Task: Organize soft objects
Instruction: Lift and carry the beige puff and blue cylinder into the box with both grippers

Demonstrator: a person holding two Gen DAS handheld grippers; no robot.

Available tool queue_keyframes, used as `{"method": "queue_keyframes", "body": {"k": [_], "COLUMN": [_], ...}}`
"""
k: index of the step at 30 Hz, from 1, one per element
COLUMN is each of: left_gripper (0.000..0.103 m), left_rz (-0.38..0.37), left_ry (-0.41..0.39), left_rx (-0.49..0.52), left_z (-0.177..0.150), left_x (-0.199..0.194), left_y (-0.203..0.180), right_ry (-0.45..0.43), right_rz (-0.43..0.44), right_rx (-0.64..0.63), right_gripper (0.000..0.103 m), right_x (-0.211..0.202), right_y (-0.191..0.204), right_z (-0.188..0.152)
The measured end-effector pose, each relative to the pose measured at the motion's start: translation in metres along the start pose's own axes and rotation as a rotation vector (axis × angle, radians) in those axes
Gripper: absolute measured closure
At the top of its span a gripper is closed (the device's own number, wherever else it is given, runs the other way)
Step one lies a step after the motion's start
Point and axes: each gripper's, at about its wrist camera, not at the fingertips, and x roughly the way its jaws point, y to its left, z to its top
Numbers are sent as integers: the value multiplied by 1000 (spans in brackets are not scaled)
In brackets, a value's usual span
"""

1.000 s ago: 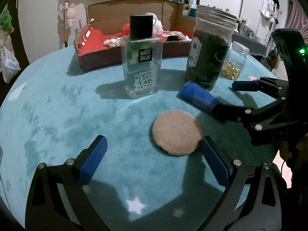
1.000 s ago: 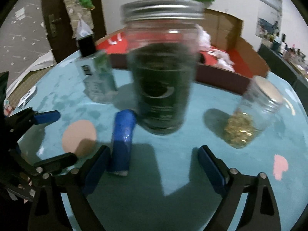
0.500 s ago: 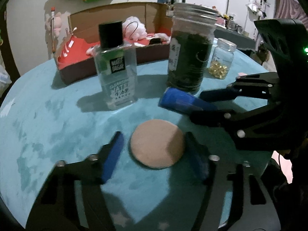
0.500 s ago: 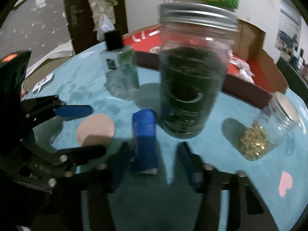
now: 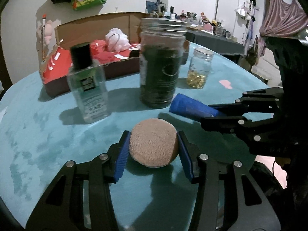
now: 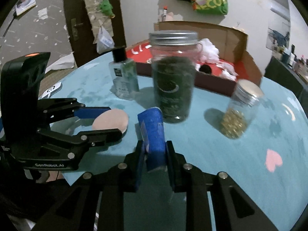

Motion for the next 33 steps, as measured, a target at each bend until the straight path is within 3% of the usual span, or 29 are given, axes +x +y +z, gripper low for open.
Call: {"method": "queue_keyframes", "body": {"k": [33], "left_gripper": [57], "left_rz": [27], "left_ry": [-3], "left_rx": [-5], "left_z": [5], "left_x": [-2], "left_y": [3], "right_ry": [1], "right_rz": [-44], "right_rx": [54], "right_gripper": [79], "right_x": [-14], "right_y": [-20], "right_z": [-17]}}
